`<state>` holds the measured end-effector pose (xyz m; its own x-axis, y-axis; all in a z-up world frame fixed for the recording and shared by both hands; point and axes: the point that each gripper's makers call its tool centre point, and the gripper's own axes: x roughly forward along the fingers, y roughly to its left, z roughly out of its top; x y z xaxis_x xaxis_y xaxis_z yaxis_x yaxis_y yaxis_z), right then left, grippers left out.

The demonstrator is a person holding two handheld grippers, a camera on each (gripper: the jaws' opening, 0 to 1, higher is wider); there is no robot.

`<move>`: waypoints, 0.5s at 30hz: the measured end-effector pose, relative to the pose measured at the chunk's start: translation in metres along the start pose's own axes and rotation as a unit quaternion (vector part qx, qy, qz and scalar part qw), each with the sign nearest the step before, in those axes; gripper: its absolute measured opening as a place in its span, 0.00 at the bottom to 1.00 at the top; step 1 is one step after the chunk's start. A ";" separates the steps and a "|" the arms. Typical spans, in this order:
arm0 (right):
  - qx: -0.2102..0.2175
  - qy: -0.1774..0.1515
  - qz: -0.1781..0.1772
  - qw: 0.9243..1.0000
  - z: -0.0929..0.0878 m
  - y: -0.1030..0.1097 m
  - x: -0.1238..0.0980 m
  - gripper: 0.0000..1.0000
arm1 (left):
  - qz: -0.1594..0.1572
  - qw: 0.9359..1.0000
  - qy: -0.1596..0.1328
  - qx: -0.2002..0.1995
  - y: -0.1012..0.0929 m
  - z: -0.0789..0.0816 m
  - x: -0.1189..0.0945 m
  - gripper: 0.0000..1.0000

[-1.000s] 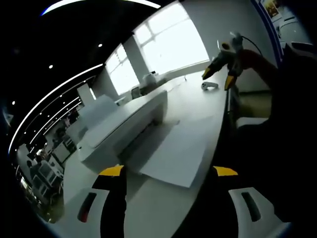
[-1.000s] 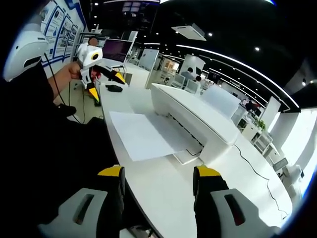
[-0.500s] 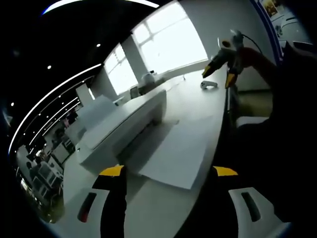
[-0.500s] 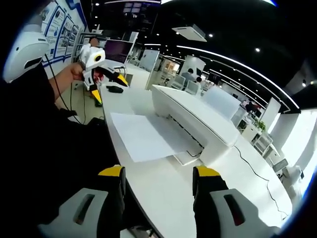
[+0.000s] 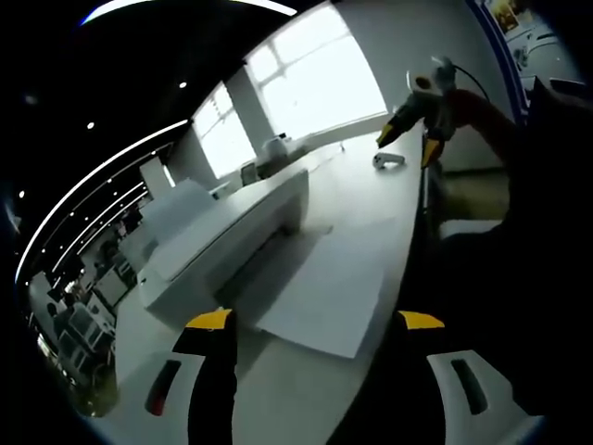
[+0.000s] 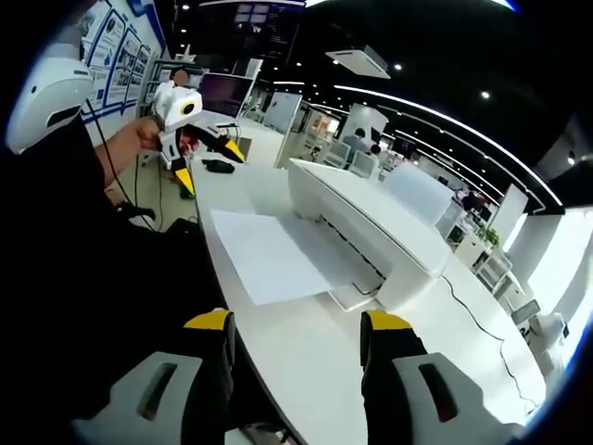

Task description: Remove the paper from the printer output slot and place it on top of the printer

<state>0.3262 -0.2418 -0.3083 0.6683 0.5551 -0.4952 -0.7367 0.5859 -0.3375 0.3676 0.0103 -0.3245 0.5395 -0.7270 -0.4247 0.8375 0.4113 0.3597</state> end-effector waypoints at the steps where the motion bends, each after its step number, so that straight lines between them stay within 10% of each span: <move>1: -0.001 0.000 0.000 1.000 0.000 0.000 0.000 0.50 | 0.000 1.000 0.002 0.001 0.000 -0.001 0.000 0.72; 15: -0.003 -0.001 -0.004 1.000 0.001 -0.003 -0.005 0.50 | 0.002 1.000 0.005 0.007 -0.002 0.002 0.001 0.72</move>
<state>0.3252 -0.2451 -0.3043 0.6750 0.5517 -0.4899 -0.7316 0.5866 -0.3474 0.3664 0.0075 -0.3236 0.5440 -0.7198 -0.4312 0.8339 0.4068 0.3729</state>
